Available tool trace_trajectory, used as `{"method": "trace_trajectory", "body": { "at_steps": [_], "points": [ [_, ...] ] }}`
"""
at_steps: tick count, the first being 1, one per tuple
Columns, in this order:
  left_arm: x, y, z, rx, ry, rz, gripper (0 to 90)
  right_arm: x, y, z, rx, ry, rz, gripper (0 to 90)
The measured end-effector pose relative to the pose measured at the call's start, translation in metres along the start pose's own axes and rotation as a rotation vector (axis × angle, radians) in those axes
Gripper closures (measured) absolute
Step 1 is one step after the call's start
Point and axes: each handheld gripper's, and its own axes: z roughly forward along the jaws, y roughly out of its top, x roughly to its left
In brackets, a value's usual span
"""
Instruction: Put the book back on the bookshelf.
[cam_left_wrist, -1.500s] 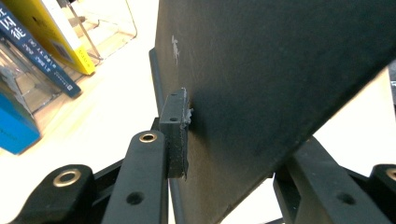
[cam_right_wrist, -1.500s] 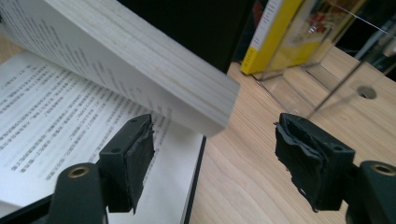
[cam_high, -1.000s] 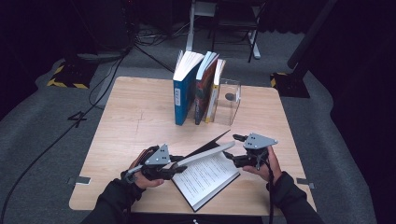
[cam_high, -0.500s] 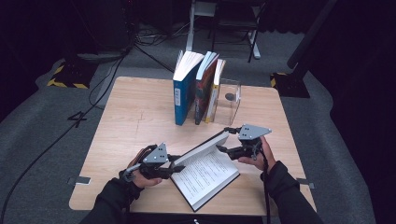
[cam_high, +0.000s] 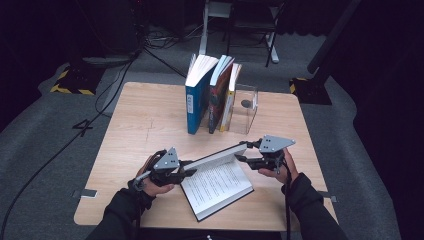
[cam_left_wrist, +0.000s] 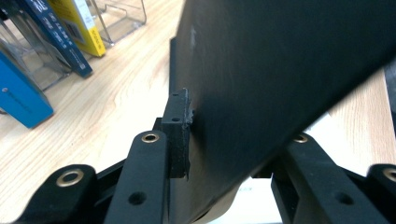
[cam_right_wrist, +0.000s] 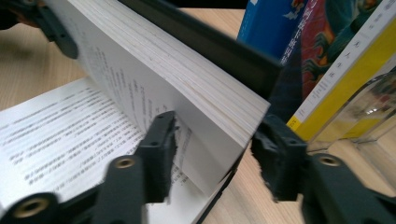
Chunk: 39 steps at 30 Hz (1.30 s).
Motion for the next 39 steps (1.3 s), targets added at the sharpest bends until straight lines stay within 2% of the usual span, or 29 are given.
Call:
{"method": "trace_trajectory", "body": {
  "at_steps": [5, 10, 11, 12, 15, 19, 22, 26, 29, 31, 32, 33, 36, 39],
  "points": [
    [0.009, 0.006, 0.006, -0.017, -0.024, -0.002, 67.4, 0.003, -0.001, -0.012, 0.007, 0.01, -0.04, 63.6],
    [0.016, 0.015, 0.013, -0.009, -0.052, 0.023, 66.1, 0.011, -0.002, -0.024, 0.015, 0.038, -0.074, 69.2],
    [0.019, 0.016, 0.014, -0.009, -0.061, 0.024, 65.3, 0.013, -0.002, -0.027, 0.016, 0.038, -0.08, 70.3],
    [0.024, 0.018, 0.017, -0.008, -0.089, 0.021, 63.7, 0.016, -0.002, -0.031, 0.015, 0.043, -0.08, 71.6],
    [0.028, 0.021, 0.019, 0.003, -0.109, 0.031, 63.3, 0.019, -0.003, -0.035, 0.015, 0.051, -0.085, 73.2],
    [0.034, 0.025, 0.023, 0.027, -0.121, 0.046, 57.6, 0.026, -0.004, -0.04, 0.016, 0.061, -0.093, 74.1],
    [0.039, 0.028, 0.025, 0.04, -0.132, 0.067, 55.8, 0.029, -0.005, -0.041, -0.001, 0.074, -0.081, 72.7],
    [0.042, 0.03, 0.026, 0.064, -0.145, 0.094, 57.2, 0.031, -0.005, -0.033, 0.001, 0.104, -0.074, 58.8],
    [0.043, 0.031, 0.026, 0.066, -0.139, 0.102, 58.6, 0.032, -0.01, -0.022, 0.045, 0.085, -0.081, 51.8],
    [0.044, 0.031, 0.026, 0.07, -0.135, 0.106, 58.8, 0.03, -0.015, -0.018, 0.065, 0.073, -0.078, 52.1],
    [0.044, 0.031, 0.026, 0.067, -0.134, 0.102, 58.7, 0.027, -0.021, -0.017, 0.067, 0.062, -0.06, 56.1],
    [0.044, 0.031, 0.026, 0.068, -0.134, 0.103, 58.7, 0.027, -0.021, -0.017, 0.067, 0.062, -0.06, 56.1],
    [0.044, 0.031, 0.025, 0.067, -0.118, 0.095, 57.6, 0.024, -0.024, -0.018, 0.033, 0.044, -0.038, 69.1],
    [0.041, 0.031, 0.023, 0.078, -0.074, 0.081, 47.8, 0.025, -0.023, -0.018, 0.018, 0.037, -0.03, 71.5]
  ]
}}
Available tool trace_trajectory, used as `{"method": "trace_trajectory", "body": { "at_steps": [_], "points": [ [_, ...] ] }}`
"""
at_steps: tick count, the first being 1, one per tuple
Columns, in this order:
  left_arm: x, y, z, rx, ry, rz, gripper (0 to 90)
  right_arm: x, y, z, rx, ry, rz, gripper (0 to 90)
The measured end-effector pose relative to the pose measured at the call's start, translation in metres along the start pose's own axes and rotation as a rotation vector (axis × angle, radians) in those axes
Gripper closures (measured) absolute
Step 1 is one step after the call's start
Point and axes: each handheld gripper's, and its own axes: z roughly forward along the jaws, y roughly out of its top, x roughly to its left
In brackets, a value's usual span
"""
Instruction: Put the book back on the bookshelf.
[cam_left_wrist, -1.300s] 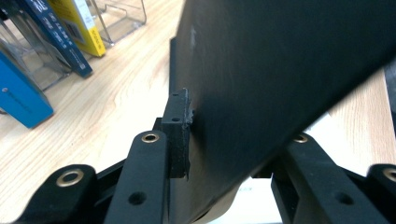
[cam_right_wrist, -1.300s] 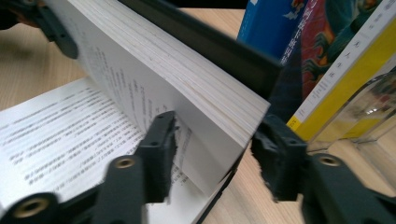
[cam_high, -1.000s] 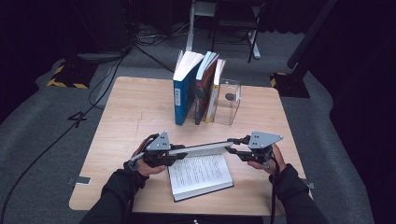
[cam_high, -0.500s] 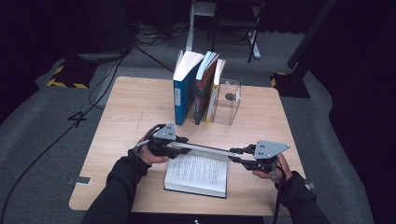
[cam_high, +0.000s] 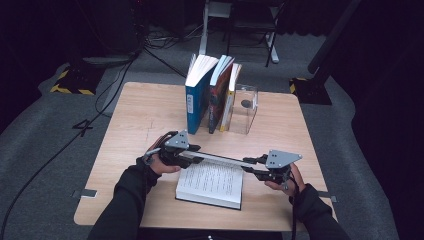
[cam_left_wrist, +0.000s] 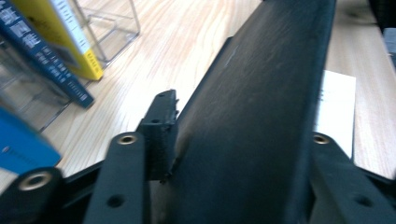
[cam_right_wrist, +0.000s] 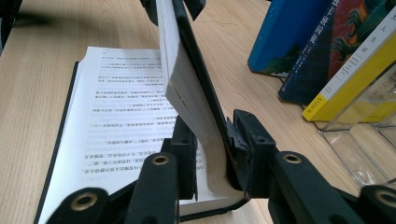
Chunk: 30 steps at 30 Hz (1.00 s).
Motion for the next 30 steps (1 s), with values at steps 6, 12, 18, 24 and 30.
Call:
{"method": "trace_trajectory", "body": {
  "at_steps": [6, 12, 18, 24, 30],
  "points": [
    [-0.017, 0.001, -0.011, 0.005, 0.094, 0.005, 33.8, 0.008, 0.005, 0.003, 0.007, -0.029, -0.001, 72.5],
    [-0.042, 0.018, -0.036, -0.031, 0.207, 0.061, 29.2, 0.01, 0.01, 0.006, 0.023, -0.041, 0.002, 72.6],
    [-0.063, 0.037, -0.044, -0.047, 0.218, 0.101, 28.5, 0.011, 0.013, 0.009, 0.033, -0.045, 0.007, 72.3],
    [-0.081, 0.052, -0.024, 0.004, 0.23, 0.131, 26.1, 0.016, 0.017, 0.012, 0.058, -0.046, -0.013, 71.3],
    [-0.093, 0.055, 0.005, 0.063, 0.218, 0.138, 25.6, 0.02, 0.02, 0.016, 0.071, -0.05, -0.031, 70.3]
  ]
}}
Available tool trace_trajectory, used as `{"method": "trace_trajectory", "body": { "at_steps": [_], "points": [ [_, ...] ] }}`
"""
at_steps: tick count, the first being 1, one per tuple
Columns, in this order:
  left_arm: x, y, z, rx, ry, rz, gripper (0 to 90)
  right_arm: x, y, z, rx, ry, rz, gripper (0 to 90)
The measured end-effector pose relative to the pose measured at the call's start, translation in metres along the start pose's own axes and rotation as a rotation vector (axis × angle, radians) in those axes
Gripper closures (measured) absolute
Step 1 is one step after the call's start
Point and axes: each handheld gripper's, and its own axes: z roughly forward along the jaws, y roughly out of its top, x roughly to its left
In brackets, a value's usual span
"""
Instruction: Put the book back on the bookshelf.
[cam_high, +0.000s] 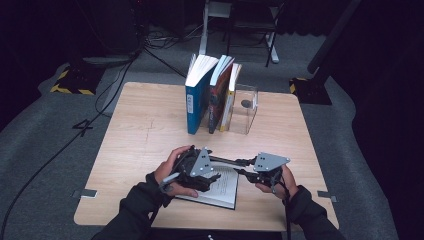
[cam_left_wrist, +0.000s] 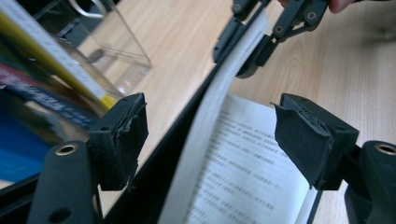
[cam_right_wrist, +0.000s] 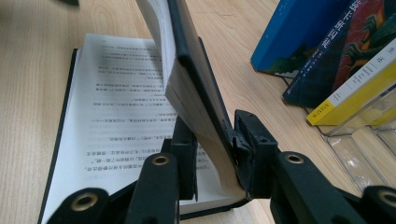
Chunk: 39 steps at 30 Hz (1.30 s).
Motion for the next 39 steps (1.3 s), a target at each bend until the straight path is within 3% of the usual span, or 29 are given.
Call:
{"method": "trace_trajectory", "body": {
  "at_steps": [3, 6, 7, 10, 13, 20, 24, 27, 31, 36, 39],
  "points": [
    [-0.003, 0.0, 0.008, 0.019, 0.029, 0.001, 25.9, 0.001, 0.0, 0.001, 0.003, 0.002, -0.002, 69.7],
    [-0.002, -0.002, 0.015, 0.049, 0.059, -0.04, 27.3, 0.001, 0.001, 0.001, 0.004, 0.003, -0.007, 69.5],
    [-0.002, -0.002, 0.018, 0.056, 0.065, -0.035, 28.4, 0.001, 0.001, 0.002, 0.004, 0.002, -0.006, 69.3],
    [-0.002, -0.003, 0.019, 0.073, 0.106, -0.05, 38.4, 0.003, 0.002, 0.002, 0.012, 0.004, -0.011, 68.5],
    [0.0, -0.004, 0.019, 0.07, 0.088, -0.072, 43.0, 0.004, 0.003, 0.003, 0.016, -0.001, -0.012, 68.3],
    [0.0, -0.008, 0.018, 0.064, 0.046, -0.028, 56.3, 0.005, 0.004, 0.005, 0.026, -0.013, -0.016, 66.7],
    [0.001, -0.011, 0.016, 0.052, 0.032, -0.035, 58.7, 0.005, 0.004, 0.006, 0.021, -0.011, -0.002, 64.8],
    [0.0, -0.013, 0.014, 0.037, 0.03, -0.04, 59.2, 0.004, 0.003, 0.006, 0.026, -0.009, 0.016, 49.6],
    [0.002, -0.017, 0.011, 0.011, 0.027, -0.057, 59.8, 0.0, 0.001, 0.005, 0.055, 0.005, 0.03, 37.6],
    [0.005, -0.024, 0.006, -0.017, 0.041, -0.087, 60.3, -0.007, -0.006, -0.002, 0.053, 0.008, 0.069, 33.7],
    [0.009, -0.031, 0.001, -0.034, 0.059, -0.119, 60.4, -0.016, -0.012, -0.008, 0.048, -0.015, 0.099, 33.3]
  ]
}}
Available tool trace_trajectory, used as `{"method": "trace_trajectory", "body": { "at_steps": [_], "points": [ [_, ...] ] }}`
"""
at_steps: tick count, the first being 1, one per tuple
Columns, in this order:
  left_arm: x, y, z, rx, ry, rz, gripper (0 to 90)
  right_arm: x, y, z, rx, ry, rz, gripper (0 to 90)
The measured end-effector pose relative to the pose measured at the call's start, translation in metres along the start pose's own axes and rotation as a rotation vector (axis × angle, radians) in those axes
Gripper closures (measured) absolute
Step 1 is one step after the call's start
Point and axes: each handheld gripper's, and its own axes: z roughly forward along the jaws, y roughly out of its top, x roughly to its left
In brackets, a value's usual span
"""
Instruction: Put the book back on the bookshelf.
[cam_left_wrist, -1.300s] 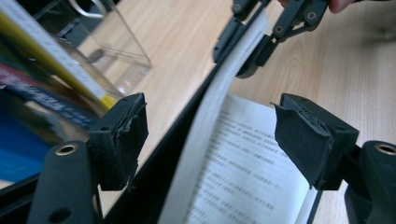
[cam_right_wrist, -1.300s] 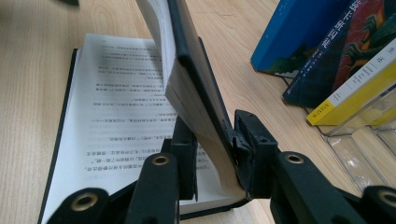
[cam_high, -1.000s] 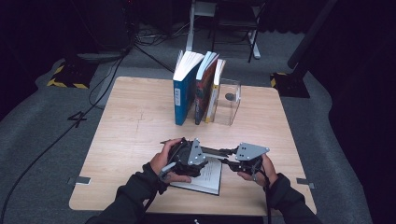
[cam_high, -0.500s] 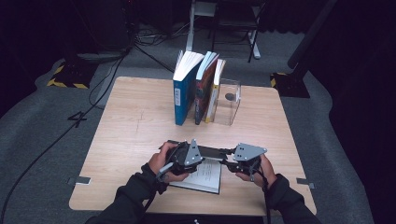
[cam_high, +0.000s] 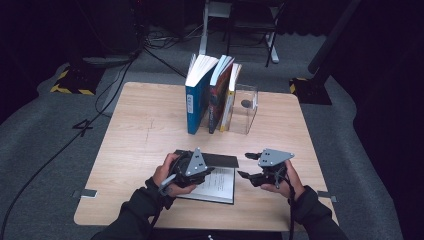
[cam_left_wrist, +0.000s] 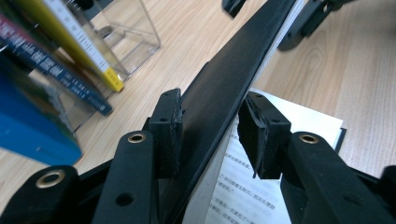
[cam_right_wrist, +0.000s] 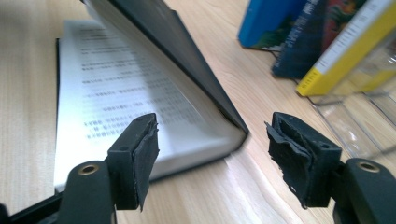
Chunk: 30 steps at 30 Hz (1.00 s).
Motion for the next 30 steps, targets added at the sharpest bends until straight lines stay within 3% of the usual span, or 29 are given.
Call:
{"method": "trace_trajectory", "body": {
  "at_steps": [5, 12, 16, 21, 24, 28, 30],
  "points": [
    [0.008, -0.008, -0.008, -0.057, 0.005, -0.065, 60.7, -0.008, -0.007, 0.001, 0.017, -0.014, 0.038, 33.8],
    [0.014, -0.014, -0.015, -0.105, 0.006, -0.106, 60.7, -0.011, -0.016, 0.018, 0.089, -0.012, 0.047, 33.4],
    [0.019, -0.02, -0.022, -0.137, -0.006, -0.15, 60.6, -0.012, -0.024, 0.033, 0.121, -0.004, 0.073, 32.6],
    [0.021, -0.023, -0.024, -0.156, -0.012, -0.168, 60.6, -0.005, -0.025, 0.051, 0.144, 0.026, 0.06, 31.5],
    [0.021, -0.024, -0.025, -0.159, -0.014, -0.171, 60.5, 0.0, -0.023, 0.057, 0.121, 0.059, 0.07, 30.9],
    [0.024, -0.025, -0.027, -0.174, -0.016, -0.18, 60.4, 0.005, -0.02, 0.057, 0.097, 0.052, 0.06, 32.7],
    [0.026, -0.027, -0.028, -0.192, -0.021, -0.2, 60.3, 0.004, -0.021, 0.054, 0.052, 0.057, 0.092, 33.7]
  ]
}}
